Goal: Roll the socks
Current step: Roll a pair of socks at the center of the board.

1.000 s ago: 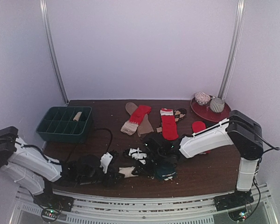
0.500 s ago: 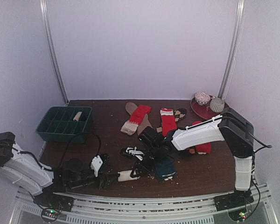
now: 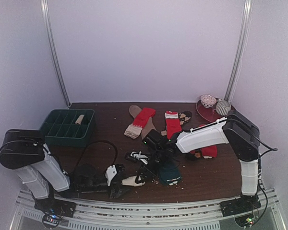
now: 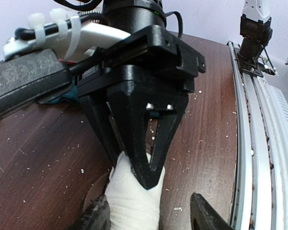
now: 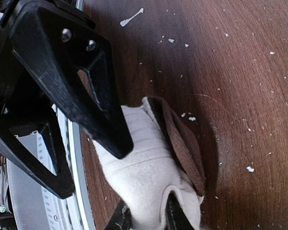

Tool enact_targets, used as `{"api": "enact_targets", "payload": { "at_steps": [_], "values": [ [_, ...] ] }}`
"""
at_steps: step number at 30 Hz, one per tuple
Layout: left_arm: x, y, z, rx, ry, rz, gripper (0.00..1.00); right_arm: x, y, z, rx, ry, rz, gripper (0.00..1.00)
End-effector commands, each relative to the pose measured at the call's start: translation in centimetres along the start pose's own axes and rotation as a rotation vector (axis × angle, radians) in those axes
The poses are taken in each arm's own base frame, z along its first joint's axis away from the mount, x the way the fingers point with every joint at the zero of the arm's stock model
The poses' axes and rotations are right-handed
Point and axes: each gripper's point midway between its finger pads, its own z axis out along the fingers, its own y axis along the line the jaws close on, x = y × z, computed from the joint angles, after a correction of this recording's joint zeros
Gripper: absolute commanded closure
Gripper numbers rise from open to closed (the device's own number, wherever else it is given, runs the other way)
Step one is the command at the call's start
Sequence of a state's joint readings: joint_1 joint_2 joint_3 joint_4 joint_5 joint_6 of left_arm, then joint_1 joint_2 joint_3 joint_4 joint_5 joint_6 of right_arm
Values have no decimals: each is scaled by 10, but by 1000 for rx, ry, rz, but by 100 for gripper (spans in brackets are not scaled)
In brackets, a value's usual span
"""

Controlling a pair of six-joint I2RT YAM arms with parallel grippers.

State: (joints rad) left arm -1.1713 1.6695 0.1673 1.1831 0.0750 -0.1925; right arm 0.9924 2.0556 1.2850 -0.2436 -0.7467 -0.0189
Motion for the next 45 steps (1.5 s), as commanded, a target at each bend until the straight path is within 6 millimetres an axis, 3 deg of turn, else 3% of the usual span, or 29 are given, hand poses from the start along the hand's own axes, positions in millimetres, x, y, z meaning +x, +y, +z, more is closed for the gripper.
{"api": "enact_targets", "payload": {
  "at_steps": [1, 5, 8, 9, 12, 13, 17, 20, 23, 28, 31, 33, 39, 45],
  "values": [
    [-1, -5, 7, 29, -9, -40, 49, 102, -28, 18, 95, 308, 225, 85],
    [17, 3, 8, -17, 51, -81, 55, 104, -27, 17, 96, 310, 222, 85],
    [33, 7, 8, -40, 103, -97, 71, 104, -27, 17, 96, 311, 224, 85],
    [30, 8, 14, -43, 98, -101, 74, 104, -27, 18, 94, 310, 224, 85],
    [45, 13, 19, -70, 160, -120, 97, 102, -27, 17, 92, 302, 219, 85],
    [51, 15, 21, -86, 186, -131, 100, 100, -27, 17, 94, 297, 216, 85],
    [80, 25, 23, -163, 324, -197, 100, 86, -28, 17, 101, 254, 185, 81],
    [109, 29, 19, -211, 454, -250, 100, 59, -28, 11, 121, 151, 104, 71],
    [141, 30, 9, -249, 602, -302, 100, 31, -28, 0, 174, 18, -20, 68],
    [164, 24, -6, -253, 697, -370, 100, -7, -24, -49, 367, -253, -322, 58],
    [167, 19, -9, -235, 703, -396, 100, -18, -3, -85, 477, -449, -583, 50],
    [168, 19, -10, -232, 709, -400, 100, -12, 3, -93, 517, -483, -681, 42],
    [167, 14, -9, -204, 712, -407, 100, 0, 5, -75, 566, -375, -869, 39],
    [171, 13, -9, -195, 728, -407, 100, 13, -12, -43, 516, -212, -891, 40]
  ]
}}
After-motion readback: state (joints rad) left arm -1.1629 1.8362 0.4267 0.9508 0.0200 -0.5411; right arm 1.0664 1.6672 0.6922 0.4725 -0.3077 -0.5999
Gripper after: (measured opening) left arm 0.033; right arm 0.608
